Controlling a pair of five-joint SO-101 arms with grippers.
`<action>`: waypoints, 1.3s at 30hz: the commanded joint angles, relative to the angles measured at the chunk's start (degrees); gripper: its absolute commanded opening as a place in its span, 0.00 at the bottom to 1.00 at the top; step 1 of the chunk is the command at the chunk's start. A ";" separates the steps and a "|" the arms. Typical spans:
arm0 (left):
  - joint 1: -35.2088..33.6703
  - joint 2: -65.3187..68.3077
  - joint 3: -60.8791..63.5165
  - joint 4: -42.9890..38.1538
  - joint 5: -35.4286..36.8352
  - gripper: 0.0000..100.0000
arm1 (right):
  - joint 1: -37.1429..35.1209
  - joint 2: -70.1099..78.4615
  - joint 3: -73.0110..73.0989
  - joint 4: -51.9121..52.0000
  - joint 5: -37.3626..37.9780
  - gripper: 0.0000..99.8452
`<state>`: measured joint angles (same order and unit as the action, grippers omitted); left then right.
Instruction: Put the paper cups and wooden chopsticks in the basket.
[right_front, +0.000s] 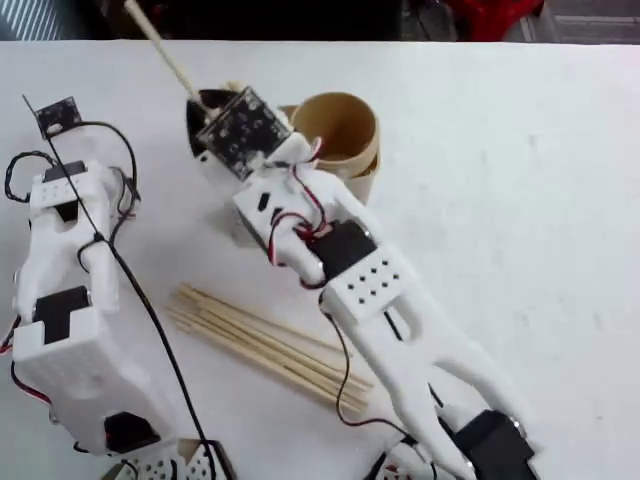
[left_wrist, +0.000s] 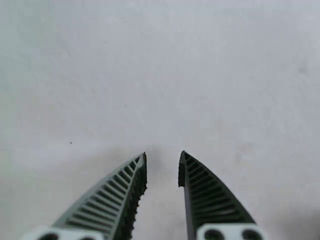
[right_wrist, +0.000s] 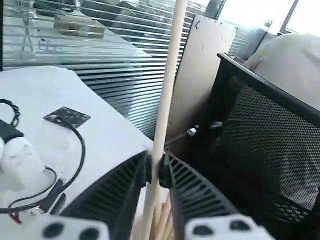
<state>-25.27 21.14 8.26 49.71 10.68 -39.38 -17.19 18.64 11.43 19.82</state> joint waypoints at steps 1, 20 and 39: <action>0.75 -0.22 -0.18 -0.97 -0.70 0.12 | 1.89 -0.48 -6.51 -1.19 -0.53 0.02; 0.75 -0.40 0.79 -1.14 -0.70 0.12 | 1.80 10.51 -15.21 2.07 -0.53 0.02; 0.75 -0.40 1.05 -2.29 -0.70 0.12 | 2.15 -6.64 -3.87 15.78 -3.25 0.07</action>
<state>-25.27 21.14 9.49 48.31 10.68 -37.71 -18.59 15.12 20.04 17.01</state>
